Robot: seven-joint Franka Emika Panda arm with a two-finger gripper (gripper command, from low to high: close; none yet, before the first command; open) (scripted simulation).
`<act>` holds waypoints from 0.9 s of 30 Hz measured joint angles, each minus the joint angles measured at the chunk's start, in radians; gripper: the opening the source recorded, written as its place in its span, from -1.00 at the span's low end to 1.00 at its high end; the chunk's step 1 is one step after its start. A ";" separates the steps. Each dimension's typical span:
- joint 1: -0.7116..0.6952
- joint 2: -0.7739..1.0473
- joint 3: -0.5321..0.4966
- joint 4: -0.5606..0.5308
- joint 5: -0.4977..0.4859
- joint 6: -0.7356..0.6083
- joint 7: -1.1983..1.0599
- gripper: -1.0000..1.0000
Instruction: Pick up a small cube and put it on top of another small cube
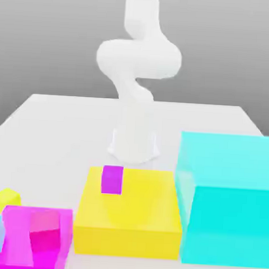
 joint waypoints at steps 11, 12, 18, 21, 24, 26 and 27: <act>-0.026 0.401 -0.260 -0.101 0.117 0.174 -0.201 0.00; -0.031 0.437 -0.280 -0.110 0.131 0.189 -0.221 0.00; -0.098 0.659 -0.380 -0.164 0.221 0.280 -0.349 0.00; -0.159 0.767 -0.399 -0.191 0.256 0.326 -0.405 0.00; -0.205 0.871 -0.418 -0.219 0.270 0.375 -0.447 0.00; -0.238 0.937 -0.420 -0.229 0.288 0.411 -0.476 0.00; -0.257 0.969 -0.402 -0.225 0.315 0.431 -0.499 0.00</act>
